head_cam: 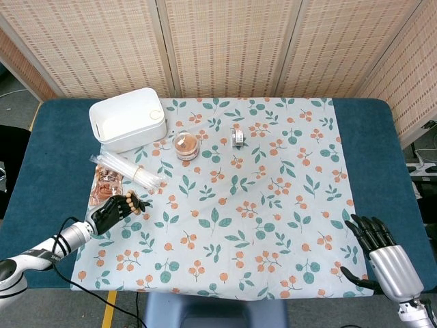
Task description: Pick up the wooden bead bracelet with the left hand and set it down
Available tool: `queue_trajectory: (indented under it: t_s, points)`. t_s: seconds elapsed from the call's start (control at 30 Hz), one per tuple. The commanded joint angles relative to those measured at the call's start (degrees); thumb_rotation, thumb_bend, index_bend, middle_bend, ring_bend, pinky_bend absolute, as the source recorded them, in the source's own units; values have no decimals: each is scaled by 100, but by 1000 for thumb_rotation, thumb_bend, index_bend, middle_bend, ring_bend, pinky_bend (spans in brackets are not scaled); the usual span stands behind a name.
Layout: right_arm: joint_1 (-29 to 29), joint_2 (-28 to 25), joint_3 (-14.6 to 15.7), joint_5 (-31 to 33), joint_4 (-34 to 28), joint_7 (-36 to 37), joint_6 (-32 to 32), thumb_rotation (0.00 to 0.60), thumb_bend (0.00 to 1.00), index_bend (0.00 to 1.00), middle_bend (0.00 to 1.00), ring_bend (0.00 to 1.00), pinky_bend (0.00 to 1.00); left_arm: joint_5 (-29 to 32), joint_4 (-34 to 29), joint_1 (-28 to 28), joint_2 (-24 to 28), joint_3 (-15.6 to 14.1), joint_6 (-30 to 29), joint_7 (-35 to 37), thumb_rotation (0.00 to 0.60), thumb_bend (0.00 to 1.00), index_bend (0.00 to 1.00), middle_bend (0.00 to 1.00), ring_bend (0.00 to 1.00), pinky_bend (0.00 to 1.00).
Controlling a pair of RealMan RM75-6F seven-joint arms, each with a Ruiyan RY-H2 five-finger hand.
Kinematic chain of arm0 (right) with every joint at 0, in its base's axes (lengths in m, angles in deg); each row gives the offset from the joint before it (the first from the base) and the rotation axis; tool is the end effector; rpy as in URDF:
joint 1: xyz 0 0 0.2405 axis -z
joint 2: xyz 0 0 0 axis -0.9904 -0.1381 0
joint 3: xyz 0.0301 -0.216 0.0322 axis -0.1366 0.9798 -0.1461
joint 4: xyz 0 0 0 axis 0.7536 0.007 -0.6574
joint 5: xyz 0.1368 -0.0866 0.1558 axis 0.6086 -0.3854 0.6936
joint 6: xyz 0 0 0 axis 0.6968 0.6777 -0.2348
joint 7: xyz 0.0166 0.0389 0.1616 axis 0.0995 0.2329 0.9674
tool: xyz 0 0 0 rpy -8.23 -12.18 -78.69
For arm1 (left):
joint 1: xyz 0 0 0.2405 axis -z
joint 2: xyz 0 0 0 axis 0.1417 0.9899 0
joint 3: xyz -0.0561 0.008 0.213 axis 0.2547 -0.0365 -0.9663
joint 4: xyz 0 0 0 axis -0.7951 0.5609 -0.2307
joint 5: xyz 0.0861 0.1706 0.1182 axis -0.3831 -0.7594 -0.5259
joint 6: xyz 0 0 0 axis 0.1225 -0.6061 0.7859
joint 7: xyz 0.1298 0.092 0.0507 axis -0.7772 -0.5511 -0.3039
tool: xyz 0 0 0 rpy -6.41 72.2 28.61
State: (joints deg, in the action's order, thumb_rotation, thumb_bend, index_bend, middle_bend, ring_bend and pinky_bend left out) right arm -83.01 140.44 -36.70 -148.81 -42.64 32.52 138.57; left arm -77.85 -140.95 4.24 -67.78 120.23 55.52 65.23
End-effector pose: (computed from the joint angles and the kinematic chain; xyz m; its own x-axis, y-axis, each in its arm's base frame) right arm -0.2496 -0.1477 0.1185 0.4200 -0.0973 0.9023 -0.8944 -0.2130 0.3934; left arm -0.1972 0.3486 0.0360 -0.8517 0.4983 0.1621 0.4619 0.5680 0.6812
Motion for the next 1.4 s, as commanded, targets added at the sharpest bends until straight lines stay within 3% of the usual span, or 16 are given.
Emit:
queue_trajectory:
  t_s: [0.03,0.07,0.13,0.23,0.47,0.83,1.03,1.07,1.2,1.4]
  points:
    - [4,-2,-1,-3,-1,2,11,433,200,0,0,0,0,-49,-12,-29,-9,36,54,-129,242,854,538,467,178,0]
    - [5,-3,-4,0,0,4,14,433,200,0,0,0,0,-78,-23,-46,-23,53,39,-199,314,864,528,465,178,0]
    - [7,-3,-7,4,3,11,22,432,200,0,0,0,0,-147,-64,-99,-61,99,31,-389,526,879,495,453,176,0]
    - [8,-9,-7,5,4,22,24,433,200,0,0,0,0,-230,-81,-165,-111,160,104,-655,600,885,433,412,152,0]
    - [8,-15,-10,2,2,38,30,433,200,0,0,0,0,-222,65,-183,-194,221,360,-945,600,864,343,341,105,0]
    - [8,-12,7,-22,3,23,17,434,200,0,0,0,0,-376,4,-342,-365,280,48,-1491,600,603,324,333,103,0]
    - [5,-9,9,-22,0,18,5,432,200,0,0,0,0,-334,-18,-328,-360,246,-45,-1337,600,485,387,350,112,0]
    - [3,-9,8,-21,-1,16,3,432,200,0,0,0,0,-335,-40,-319,-358,228,-121,-1292,587,480,402,358,117,0]
    - [-2,-7,6,-11,1,11,-13,433,200,0,0,0,0,-336,-111,-294,-294,142,-200,-1107,444,465,562,432,149,0]
    - [-3,-7,5,-9,-2,7,-13,433,200,0,0,0,0,-317,-117,-255,-254,71,-234,-905,384,484,622,469,165,0]
